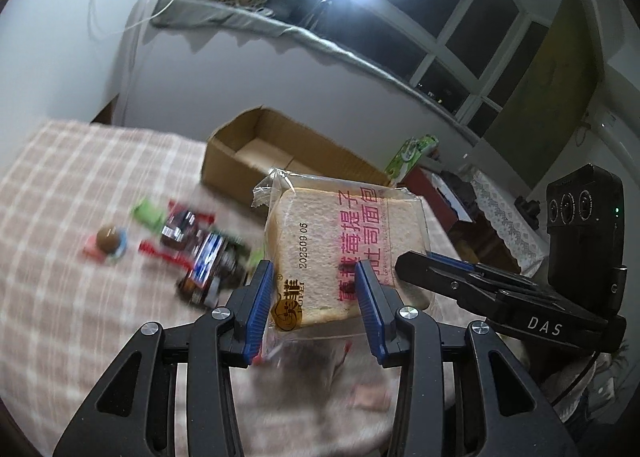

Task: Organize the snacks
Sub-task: 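Carry the bread slice into the cardboard box and open the left tool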

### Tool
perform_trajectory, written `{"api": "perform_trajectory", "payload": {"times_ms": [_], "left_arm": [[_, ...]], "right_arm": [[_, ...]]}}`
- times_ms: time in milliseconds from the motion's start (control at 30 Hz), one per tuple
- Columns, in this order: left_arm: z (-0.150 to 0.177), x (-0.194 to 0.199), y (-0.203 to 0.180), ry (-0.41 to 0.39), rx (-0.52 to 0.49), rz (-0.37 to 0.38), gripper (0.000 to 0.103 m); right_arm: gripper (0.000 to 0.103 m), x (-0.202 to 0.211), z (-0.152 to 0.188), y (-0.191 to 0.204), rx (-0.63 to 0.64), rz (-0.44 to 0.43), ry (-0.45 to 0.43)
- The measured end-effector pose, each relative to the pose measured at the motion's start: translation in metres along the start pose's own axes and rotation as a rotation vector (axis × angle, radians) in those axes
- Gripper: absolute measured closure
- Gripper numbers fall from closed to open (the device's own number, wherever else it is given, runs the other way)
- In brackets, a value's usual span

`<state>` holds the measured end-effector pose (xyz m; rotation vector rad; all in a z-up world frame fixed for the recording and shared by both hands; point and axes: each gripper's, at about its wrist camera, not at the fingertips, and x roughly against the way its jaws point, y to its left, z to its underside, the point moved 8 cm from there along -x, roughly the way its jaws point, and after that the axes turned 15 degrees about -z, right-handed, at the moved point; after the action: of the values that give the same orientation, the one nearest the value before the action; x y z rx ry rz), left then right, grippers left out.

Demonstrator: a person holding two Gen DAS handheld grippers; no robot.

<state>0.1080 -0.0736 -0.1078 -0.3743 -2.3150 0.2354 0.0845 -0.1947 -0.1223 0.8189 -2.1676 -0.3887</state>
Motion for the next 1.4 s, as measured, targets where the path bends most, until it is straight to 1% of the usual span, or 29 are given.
{"api": "perform_trajectory", "payload": {"times_ms": [167,300,433,567,667,867,967,1067,1167,1400], "left_arm": [[-0.023,-0.016,-0.013,0.0,-0.007,0.021,0.063],[-0.042,-0.033,-0.026,0.011,-0.016,0.037,0.063],[-0.056,-0.053,-0.037,0.022,-0.037,0.033,0.063],[-0.062,-0.076,-0.045,0.053,-0.056,0.028,0.063],[-0.064,-0.092,-0.05,0.075,-0.066,0.019,0.063],[-0.061,-0.112,-0.057,0.109,-0.095,-0.003,0.063],[-0.063,-0.117,-0.059,0.112,-0.097,-0.006,0.063],[-0.064,-0.123,-0.06,0.123,-0.103,-0.008,0.063],[-0.064,-0.126,-0.058,0.127,-0.1,-0.019,0.063],[-0.068,-0.119,-0.06,0.106,-0.117,-0.027,0.064]], "right_arm": [[0.066,0.009,-0.027,-0.014,0.014,0.028,-0.031],[0.066,0.012,-0.046,-0.031,0.001,0.043,-0.049],[0.066,0.013,-0.063,-0.054,-0.021,0.056,-0.057],[0.066,0.008,-0.075,-0.078,-0.05,0.069,-0.055],[0.066,0.004,-0.078,-0.097,-0.078,0.067,-0.048],[0.066,-0.009,-0.078,-0.131,-0.144,0.058,-0.031],[0.066,-0.015,-0.078,-0.143,-0.162,0.055,-0.024],[0.065,-0.018,-0.079,-0.151,-0.179,0.045,-0.026],[0.059,-0.022,-0.08,-0.156,-0.182,0.057,-0.014],[0.059,-0.022,-0.079,-0.155,-0.172,0.067,-0.017]]}}
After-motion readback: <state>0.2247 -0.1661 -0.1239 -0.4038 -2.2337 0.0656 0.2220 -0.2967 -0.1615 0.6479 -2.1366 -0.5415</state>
